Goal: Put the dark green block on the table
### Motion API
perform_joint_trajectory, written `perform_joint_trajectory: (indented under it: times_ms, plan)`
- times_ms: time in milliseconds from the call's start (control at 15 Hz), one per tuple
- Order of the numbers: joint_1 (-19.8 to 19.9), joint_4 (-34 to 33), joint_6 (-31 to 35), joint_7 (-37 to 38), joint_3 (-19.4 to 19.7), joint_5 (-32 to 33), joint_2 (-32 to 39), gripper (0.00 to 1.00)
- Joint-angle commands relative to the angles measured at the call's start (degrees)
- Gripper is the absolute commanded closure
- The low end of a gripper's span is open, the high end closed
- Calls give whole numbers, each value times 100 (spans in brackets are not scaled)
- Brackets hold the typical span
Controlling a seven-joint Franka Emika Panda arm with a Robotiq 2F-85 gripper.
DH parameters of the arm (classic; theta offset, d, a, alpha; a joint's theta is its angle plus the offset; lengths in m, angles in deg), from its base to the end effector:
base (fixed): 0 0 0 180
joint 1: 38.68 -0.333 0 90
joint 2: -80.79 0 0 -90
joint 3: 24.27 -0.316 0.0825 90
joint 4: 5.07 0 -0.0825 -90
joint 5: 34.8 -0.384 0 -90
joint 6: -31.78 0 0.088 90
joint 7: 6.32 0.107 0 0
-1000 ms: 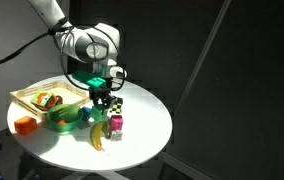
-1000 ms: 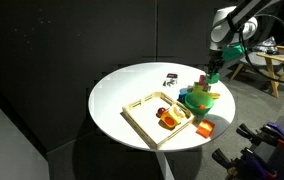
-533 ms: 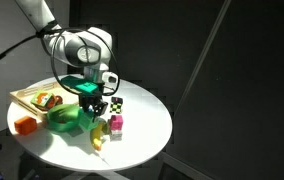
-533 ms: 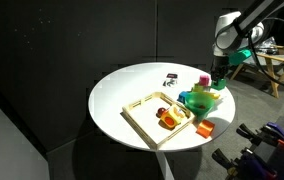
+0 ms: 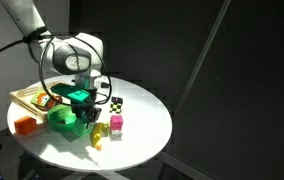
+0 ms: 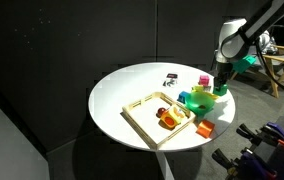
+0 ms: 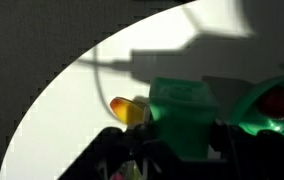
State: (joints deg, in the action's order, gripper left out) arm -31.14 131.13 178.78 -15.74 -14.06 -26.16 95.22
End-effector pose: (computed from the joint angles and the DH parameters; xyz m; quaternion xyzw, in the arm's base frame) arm 0.4764 -0.1527 0.2138 0.9976 -0.0060 -0.0444 0.0522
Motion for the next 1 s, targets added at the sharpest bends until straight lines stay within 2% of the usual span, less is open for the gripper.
perform_joint_trajectory:
  times_ms: [0,400,933]
  plan:
    - [72,373,434,-98,-54,96,-223,75]
    - [76,700,1018,-155,-63,92,-187,75]
    - [38,617,1086,-13,-31,92,47,75]
